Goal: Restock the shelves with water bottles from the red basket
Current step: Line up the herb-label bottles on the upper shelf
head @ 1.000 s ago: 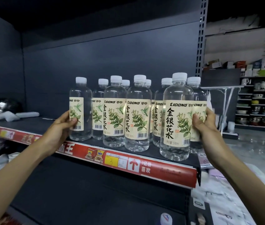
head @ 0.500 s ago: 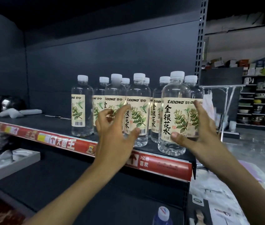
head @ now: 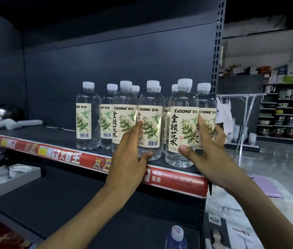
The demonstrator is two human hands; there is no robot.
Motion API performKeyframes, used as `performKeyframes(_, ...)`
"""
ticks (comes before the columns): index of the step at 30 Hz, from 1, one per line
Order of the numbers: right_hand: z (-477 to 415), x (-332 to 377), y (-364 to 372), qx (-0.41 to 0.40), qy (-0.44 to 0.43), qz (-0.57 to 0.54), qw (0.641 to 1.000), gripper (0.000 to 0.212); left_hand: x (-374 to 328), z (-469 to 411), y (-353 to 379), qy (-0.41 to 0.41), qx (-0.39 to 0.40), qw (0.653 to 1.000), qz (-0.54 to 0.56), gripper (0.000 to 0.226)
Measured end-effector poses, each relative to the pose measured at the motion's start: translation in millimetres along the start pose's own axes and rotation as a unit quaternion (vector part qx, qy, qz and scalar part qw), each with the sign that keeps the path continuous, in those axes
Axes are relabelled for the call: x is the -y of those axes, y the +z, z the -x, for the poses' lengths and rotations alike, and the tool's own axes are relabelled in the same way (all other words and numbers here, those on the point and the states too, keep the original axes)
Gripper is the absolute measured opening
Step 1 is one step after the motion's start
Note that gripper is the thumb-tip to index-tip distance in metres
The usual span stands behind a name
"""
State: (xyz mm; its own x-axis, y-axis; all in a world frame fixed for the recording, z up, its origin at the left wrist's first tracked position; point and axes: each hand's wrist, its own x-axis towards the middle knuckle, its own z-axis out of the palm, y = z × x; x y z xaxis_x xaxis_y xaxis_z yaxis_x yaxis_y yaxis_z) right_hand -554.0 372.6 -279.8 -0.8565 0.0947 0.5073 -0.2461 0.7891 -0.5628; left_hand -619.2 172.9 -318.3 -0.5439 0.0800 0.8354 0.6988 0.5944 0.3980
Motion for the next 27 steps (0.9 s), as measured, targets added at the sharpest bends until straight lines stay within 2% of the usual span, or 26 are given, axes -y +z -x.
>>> performKeyframes(8, -1, 7, 3, -0.005, 0.020, 0.010, 1.000, 0.094, -3, 0, 8, -0.016, 0.012, 1.000, 0.012, 0.083)
performKeyframes(12, 4, 11, -1, 0.015, 0.034, -0.027, 0.999, 0.097, -5, 2, 3, -0.018, 0.022, 1.000, -0.012, 0.081)
performKeyframes(14, 8, 14, -2, -0.005, 0.037, -0.025, 0.999, 0.099, -6, 6, -4, -0.010, 0.047, 0.997, -0.053, 0.078)
performKeyframes(16, 17, 20, 4, -0.065, 0.016, 0.017, 0.998, 0.094, -6, 12, -16, 0.007, 0.077, 0.991, -0.107, 0.076)
performKeyframes(18, 29, 30, 14, -0.130, -0.042, 0.063, 0.989, 0.081, -6, 19, -30, 0.022, 0.095, 0.980, -0.175, 0.073)
performKeyframes(21, 47, 48, 40, -0.170, -0.127, 0.129, 0.969, 0.066, -6, 35, -55, 0.037, 0.103, 0.956, -0.274, 0.069)
performKeyframes(24, 67, 67, 71, -0.148, -0.155, 0.126, 0.969, 0.060, -1, 60, -87, 0.032, 0.111, 0.925, -0.362, 0.062)
performKeyframes(27, 90, 88, 108, -0.058, -0.182, 0.080, 0.978, 0.049, 10, 100, -125, -0.008, 0.124, 0.896, -0.426, 0.059)
